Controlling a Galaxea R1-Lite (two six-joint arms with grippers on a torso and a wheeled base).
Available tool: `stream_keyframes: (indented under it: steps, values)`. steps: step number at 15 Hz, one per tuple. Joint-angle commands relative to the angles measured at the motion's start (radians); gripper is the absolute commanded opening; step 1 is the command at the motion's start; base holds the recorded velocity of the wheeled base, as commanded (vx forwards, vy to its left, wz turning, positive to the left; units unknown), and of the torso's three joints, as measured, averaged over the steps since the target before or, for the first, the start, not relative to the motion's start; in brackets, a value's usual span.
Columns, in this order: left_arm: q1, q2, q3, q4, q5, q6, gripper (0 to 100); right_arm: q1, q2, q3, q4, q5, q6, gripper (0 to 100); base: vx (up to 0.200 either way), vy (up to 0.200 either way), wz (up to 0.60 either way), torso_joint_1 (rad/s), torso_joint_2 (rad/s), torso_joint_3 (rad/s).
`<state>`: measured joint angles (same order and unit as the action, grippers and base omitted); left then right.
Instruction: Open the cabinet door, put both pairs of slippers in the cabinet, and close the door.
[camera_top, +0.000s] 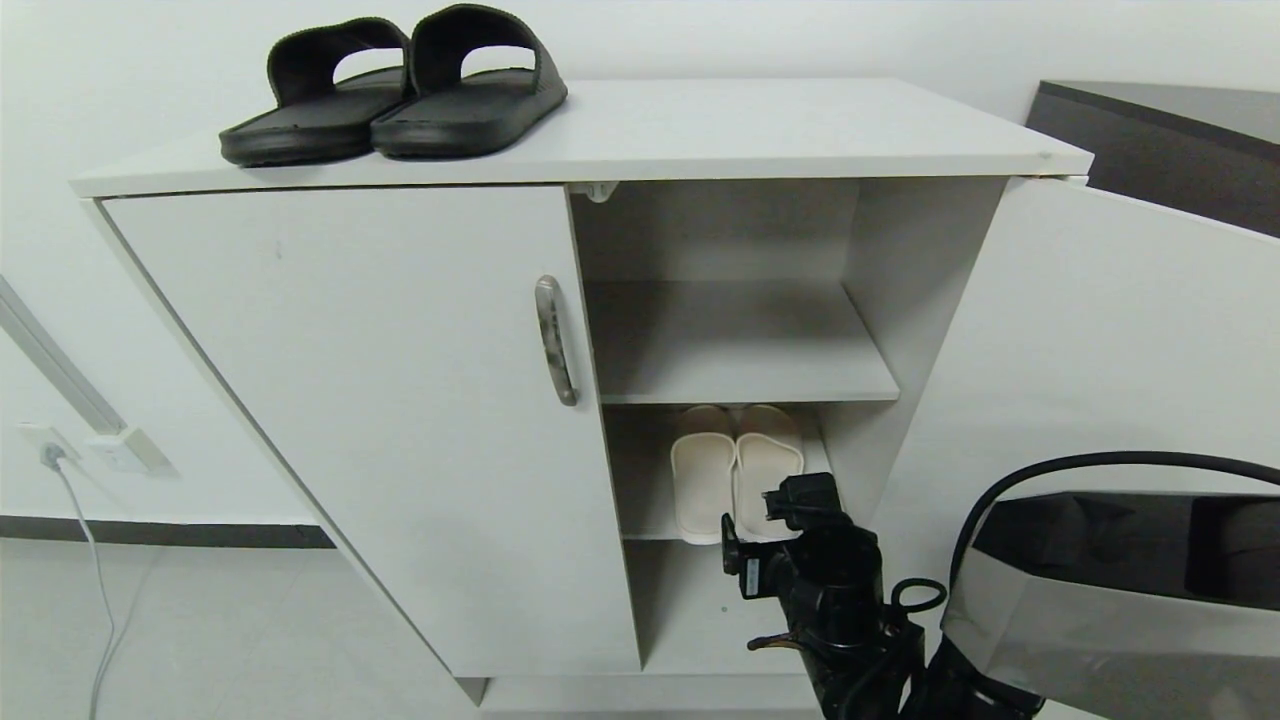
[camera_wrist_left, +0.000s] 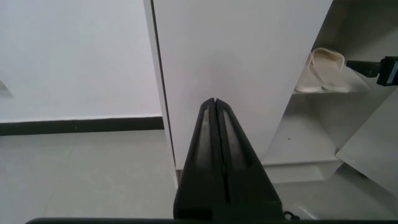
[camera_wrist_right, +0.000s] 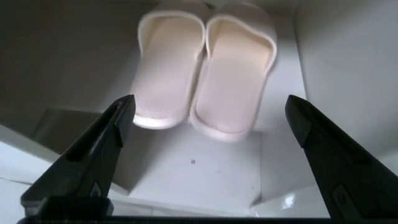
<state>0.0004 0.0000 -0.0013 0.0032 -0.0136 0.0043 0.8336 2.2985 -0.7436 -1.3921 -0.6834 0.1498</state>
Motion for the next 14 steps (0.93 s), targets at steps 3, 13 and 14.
stream_keyframes:
  steps: [3,13,14]
  values:
    - [0.001,0.002,0.0,0.0,0.0,0.0,0,0.001,0.002,0.007,-0.002,0.001,0.001,100,-0.2,0.0,0.0,-0.001,0.0,0.002]
    - [0.001,0.002,0.0,0.0,0.0,0.0,0,0.001,0.002,0.018,-0.004,-0.001,-0.001,100,-0.04,0.0,0.0,0.0,0.0,0.001]
    - [0.001,0.002,0.0,0.0,0.0,-0.001,0,0.001,0.002,0.021,-0.01,-0.001,-0.001,100,0.0,0.0,0.0,0.0,0.0,0.0]
